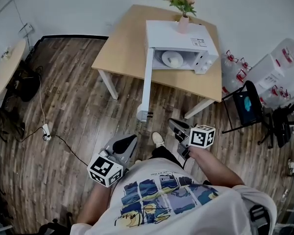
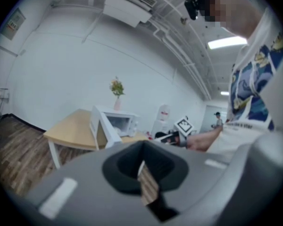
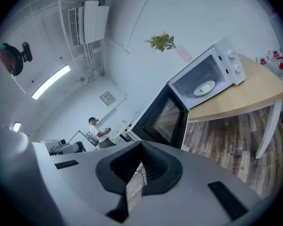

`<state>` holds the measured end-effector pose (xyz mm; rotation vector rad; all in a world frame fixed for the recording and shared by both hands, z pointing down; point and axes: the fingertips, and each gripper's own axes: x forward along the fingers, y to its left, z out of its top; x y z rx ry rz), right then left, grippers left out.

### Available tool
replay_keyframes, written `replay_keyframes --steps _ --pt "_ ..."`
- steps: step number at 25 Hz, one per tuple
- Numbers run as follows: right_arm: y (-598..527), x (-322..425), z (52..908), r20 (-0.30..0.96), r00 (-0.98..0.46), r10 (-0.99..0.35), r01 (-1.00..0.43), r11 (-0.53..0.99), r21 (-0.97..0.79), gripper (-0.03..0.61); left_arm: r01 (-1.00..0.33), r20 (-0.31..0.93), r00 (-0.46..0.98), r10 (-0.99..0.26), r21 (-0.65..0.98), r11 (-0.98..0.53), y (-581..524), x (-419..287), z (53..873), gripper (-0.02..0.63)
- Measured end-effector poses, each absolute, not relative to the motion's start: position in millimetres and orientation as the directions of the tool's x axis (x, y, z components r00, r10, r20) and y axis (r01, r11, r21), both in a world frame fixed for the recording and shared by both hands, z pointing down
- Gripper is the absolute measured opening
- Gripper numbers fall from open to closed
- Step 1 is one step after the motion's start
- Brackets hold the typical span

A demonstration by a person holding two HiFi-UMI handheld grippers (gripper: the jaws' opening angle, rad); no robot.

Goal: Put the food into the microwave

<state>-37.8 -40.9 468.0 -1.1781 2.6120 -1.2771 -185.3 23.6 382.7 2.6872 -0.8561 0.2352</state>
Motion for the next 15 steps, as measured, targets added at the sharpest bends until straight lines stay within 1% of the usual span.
replay_keyframes --steps 15 --pt "19.7 -71.9 443.8 0.296 -0.747 -0.596 -0.637 0.512 -0.576 0.006 -0.593 0.235 0.804 -0.546 0.262 -0.761 73.5 -207.1 395.2 0.009"
